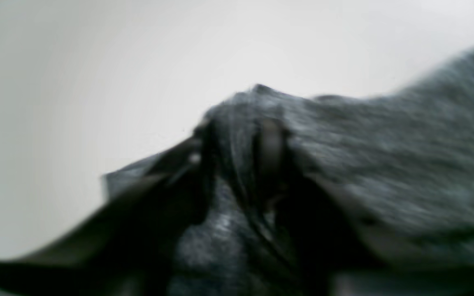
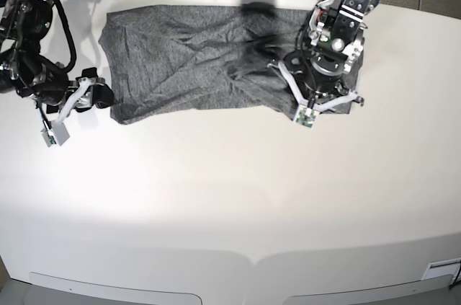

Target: Fold the T-shirt properly

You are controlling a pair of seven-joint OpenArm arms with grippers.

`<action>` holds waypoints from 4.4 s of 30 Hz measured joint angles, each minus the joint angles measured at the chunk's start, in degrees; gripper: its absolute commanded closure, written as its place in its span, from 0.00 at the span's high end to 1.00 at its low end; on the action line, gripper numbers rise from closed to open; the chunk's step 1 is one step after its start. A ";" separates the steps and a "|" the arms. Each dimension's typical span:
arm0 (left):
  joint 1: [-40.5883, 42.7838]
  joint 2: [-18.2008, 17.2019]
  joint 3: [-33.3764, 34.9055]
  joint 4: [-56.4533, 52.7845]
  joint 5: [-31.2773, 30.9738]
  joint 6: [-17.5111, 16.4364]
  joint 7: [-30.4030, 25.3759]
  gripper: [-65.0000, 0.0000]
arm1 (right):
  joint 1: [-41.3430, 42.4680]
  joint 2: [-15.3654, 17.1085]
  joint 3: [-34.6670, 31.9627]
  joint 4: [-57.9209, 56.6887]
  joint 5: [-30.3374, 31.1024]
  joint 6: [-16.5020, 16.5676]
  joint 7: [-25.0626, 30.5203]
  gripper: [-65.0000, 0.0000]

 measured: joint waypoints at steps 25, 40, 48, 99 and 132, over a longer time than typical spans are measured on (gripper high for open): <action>29.64 -0.15 -0.09 26.38 -16.70 -9.53 -4.52 0.00 | 0.00 -0.02 0.00 0.00 0.00 0.00 0.22 0.52; 28.85 -0.15 1.42 26.40 -20.81 -13.88 -11.65 0.10 | 0.00 0.00 0.00 0.00 0.17 0.00 0.20 0.52; 24.76 1.86 1.73 23.30 -20.85 -13.86 -11.85 0.28 | 0.00 -0.02 0.00 0.00 0.24 0.00 0.20 0.52; 5.73 2.86 -22.53 -1.11 -11.19 1.18 -12.79 0.36 | -2.84 0.00 0.00 0.00 0.61 0.00 -1.57 0.52; 5.75 -15.54 -22.23 2.82 -43.58 -21.57 -2.97 0.35 | -4.26 -3.76 -6.23 -10.14 2.27 -1.79 -0.15 0.52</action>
